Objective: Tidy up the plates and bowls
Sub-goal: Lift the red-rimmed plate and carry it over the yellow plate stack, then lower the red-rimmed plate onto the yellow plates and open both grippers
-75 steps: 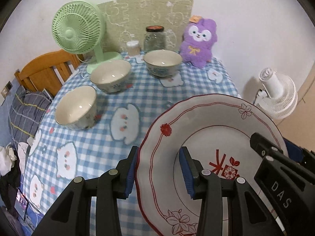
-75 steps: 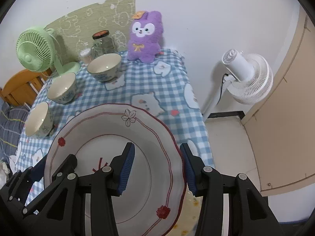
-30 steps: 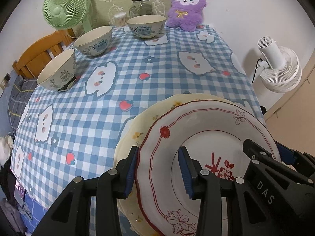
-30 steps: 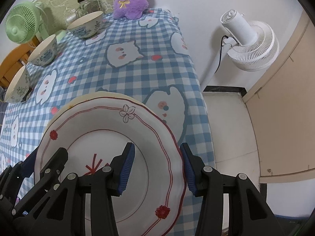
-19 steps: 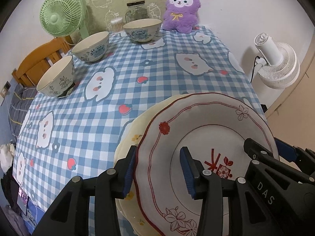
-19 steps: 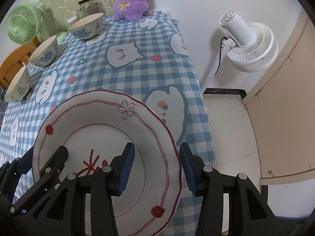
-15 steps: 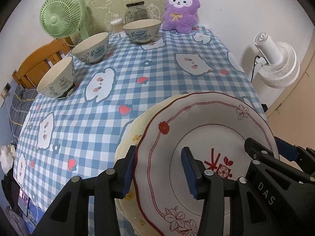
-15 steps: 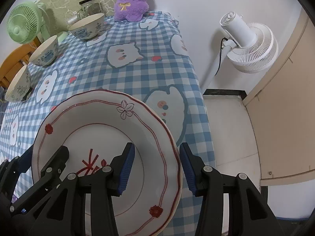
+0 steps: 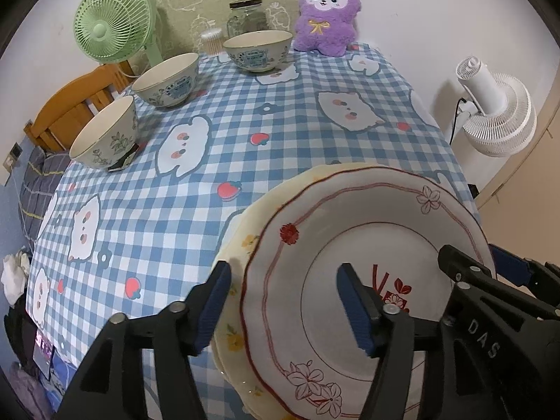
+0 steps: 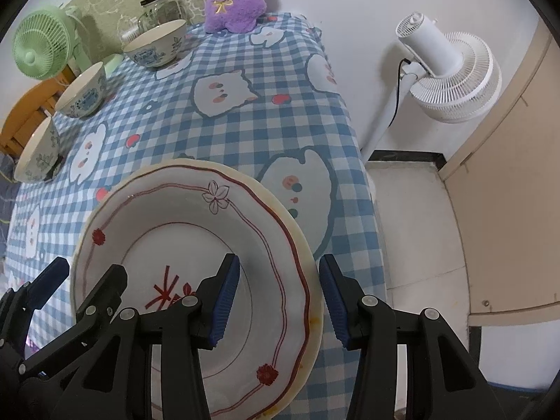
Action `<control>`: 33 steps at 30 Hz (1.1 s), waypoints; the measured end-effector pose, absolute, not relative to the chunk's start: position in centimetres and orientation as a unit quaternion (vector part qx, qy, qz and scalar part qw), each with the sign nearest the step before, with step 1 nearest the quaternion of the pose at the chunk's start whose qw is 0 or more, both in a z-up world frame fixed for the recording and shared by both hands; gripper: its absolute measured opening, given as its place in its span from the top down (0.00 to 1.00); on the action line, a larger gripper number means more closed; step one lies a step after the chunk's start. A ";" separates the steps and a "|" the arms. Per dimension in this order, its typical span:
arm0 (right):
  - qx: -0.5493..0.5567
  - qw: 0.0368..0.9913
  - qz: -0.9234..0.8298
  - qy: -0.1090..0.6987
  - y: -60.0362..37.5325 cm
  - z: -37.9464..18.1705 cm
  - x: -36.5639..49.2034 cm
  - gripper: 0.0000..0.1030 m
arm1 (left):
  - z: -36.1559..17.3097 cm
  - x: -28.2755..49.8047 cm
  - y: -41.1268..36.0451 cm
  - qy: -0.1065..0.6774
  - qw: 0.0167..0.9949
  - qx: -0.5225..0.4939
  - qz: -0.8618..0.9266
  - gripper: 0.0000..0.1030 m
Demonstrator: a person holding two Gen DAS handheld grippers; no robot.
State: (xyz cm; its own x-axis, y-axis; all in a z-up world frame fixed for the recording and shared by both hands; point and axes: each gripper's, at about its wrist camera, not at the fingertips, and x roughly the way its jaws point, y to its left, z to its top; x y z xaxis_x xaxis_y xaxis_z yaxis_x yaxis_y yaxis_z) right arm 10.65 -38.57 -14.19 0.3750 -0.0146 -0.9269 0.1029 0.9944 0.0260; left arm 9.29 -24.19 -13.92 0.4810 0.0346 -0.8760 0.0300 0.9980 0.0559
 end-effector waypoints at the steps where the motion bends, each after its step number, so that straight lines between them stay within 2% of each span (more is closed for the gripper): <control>1: 0.039 0.830 -0.034 0.555 -38.5 -13.8 10.7 0.50 | -13.8 9.3 -24.1 0.509 0.860 0.031 -0.001 0.32; 5: 0.033 0.838 -0.029 0.544 -38.3 -12.5 10.7 0.49 | -12.9 9.2 -23.6 0.506 0.862 0.028 -0.002 0.25; 7: 0.034 0.843 -0.023 0.537 -38.2 -11.7 10.8 0.44 | -12.3 9.4 -23.3 0.506 0.863 0.021 0.001 0.23; 17: 0.027 0.860 -0.004 0.509 -37.3 -8.0 10.6 0.33 | -8.7 9.3 -21.6 0.483 0.876 0.001 0.015 0.20; 22: 0.022 0.868 -0.005 0.496 -36.8 -6.7 10.4 0.25 | -7.5 9.0 -20.5 0.473 0.881 -0.007 0.018 0.14; 33: 0.038 0.876 -0.037 0.479 -34.8 -3.8 9.9 0.25 | -5.2 9.4 -18.4 0.455 0.890 0.005 -0.012 0.14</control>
